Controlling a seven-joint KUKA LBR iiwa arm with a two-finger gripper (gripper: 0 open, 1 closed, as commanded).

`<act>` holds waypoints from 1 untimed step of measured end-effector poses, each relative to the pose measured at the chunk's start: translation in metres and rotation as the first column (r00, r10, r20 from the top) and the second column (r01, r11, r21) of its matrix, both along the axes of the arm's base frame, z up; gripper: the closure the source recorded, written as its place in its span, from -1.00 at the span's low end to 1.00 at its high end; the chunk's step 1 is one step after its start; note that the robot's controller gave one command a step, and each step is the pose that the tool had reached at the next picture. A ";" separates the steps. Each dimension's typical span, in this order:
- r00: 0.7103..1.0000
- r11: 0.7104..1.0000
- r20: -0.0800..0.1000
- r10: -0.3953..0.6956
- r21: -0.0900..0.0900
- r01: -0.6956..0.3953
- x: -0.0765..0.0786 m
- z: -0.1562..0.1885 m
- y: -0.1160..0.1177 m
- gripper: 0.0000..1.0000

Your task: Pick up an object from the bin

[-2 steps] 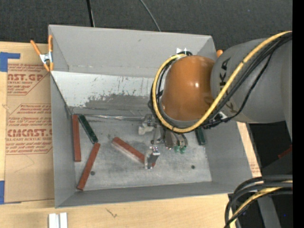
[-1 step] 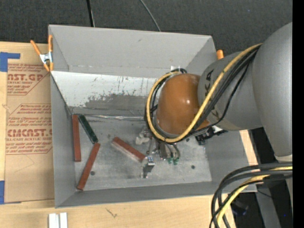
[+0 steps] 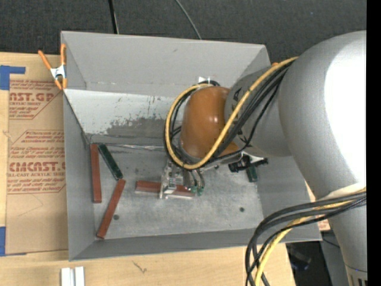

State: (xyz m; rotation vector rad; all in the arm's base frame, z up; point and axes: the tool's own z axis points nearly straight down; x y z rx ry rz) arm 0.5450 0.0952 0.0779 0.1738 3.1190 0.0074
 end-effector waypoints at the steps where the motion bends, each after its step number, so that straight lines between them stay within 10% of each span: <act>1: 1.000 1.000 -0.014 0.002 -0.001 -0.002 -0.004 -0.004 0.001 -1.00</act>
Offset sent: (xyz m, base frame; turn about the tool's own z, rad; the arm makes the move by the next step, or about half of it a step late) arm 0.0000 0.0000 0.0000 0.0000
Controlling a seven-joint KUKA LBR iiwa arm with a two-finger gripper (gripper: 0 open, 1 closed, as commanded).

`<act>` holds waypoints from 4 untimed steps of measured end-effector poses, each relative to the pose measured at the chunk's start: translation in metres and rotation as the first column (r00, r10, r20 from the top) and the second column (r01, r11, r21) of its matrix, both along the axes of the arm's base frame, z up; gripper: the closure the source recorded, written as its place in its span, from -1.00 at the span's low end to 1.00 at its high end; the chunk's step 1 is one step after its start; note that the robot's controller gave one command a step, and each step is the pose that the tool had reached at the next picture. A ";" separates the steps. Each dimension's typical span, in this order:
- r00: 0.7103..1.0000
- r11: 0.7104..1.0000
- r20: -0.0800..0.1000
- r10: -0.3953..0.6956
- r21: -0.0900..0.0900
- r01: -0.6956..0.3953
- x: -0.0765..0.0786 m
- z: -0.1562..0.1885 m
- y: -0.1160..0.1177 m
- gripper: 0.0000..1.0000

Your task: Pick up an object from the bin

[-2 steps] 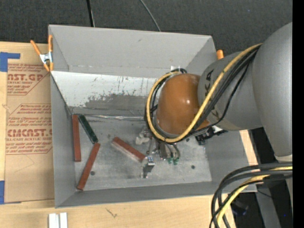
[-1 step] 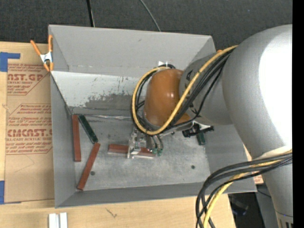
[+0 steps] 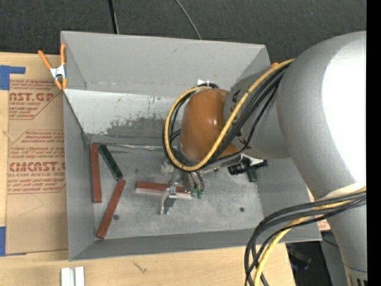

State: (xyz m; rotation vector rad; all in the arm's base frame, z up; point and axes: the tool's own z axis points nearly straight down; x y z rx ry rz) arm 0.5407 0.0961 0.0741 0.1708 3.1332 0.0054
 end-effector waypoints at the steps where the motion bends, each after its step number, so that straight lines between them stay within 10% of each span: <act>1: 1.000 1.000 0.012 -0.002 0.002 0.002 0.004 0.003 0.000 1.00; 2: 1.000 1.000 0.000 0.000 0.001 0.000 0.000 0.000 0.000 -1.00; 3: 1.000 1.000 0.011 -0.002 0.002 0.002 0.004 0.003 0.000 1.00; 4: 1.000 1.000 0.001 0.000 0.001 0.000 0.000 0.000 0.000 -1.00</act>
Offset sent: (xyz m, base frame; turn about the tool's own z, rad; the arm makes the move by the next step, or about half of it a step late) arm 0.0000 0.0000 0.0000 0.0000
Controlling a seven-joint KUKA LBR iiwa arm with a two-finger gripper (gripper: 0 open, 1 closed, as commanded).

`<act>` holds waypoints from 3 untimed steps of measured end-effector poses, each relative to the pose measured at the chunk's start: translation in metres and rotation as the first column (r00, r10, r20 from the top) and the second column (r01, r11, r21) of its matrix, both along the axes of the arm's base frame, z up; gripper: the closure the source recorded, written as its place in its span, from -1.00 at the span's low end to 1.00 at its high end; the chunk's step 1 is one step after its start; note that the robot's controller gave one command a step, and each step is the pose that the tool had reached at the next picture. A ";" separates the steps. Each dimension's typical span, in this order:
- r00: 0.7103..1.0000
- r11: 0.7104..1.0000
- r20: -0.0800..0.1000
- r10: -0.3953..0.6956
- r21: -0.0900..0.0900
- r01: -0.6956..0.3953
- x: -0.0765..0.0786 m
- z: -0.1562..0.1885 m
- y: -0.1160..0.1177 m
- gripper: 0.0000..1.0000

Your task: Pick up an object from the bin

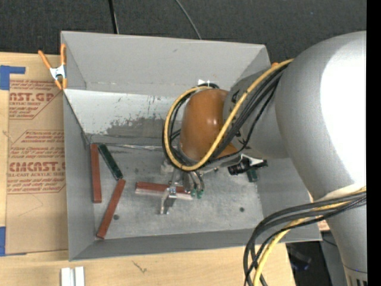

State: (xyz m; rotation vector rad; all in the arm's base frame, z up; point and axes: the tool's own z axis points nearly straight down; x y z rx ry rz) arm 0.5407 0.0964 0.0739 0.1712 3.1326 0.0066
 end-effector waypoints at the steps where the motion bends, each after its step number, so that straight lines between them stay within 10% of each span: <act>1: 1.000 1.000 0.011 -0.001 0.001 0.001 0.003 0.004 0.000 1.00; 2: 1.000 1.000 -0.001 0.000 0.000 0.000 0.000 0.000 0.000 -1.00; 3: 1.000 1.000 0.010 -0.001 0.001 0.001 0.003 0.004 0.000 1.00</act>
Offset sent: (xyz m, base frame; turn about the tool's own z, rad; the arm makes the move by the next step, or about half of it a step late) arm 0.0000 0.0000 0.0000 0.0000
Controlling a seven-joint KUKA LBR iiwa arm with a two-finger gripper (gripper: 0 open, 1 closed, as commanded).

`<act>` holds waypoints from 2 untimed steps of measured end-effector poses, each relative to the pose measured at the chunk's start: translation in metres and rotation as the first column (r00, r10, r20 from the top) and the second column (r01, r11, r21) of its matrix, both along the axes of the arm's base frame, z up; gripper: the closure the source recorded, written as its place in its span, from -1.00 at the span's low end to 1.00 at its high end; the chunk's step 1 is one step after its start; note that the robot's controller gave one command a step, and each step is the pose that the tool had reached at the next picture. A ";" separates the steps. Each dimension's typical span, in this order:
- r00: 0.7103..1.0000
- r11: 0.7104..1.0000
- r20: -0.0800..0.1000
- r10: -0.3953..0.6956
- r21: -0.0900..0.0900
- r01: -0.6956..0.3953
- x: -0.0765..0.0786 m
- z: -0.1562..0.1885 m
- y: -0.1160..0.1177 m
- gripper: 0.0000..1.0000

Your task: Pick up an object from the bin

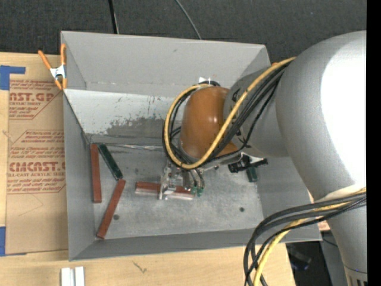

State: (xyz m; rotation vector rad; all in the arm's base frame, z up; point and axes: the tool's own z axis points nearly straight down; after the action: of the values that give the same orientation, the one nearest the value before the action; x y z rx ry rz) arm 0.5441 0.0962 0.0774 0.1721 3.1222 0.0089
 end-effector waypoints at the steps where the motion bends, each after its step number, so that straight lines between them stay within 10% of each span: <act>1: 1.000 1.000 -0.011 0.001 -0.001 -0.001 -0.004 -0.004 0.000 -1.00; 2: 1.000 1.000 0.000 0.000 0.000 0.000 0.000 0.000 0.000 1.00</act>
Offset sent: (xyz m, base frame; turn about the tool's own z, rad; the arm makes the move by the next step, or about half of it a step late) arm 0.0000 0.0000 0.0000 0.0000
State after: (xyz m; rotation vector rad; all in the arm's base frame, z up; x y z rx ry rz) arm 0.5441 0.0962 0.0774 0.1721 3.1224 0.0087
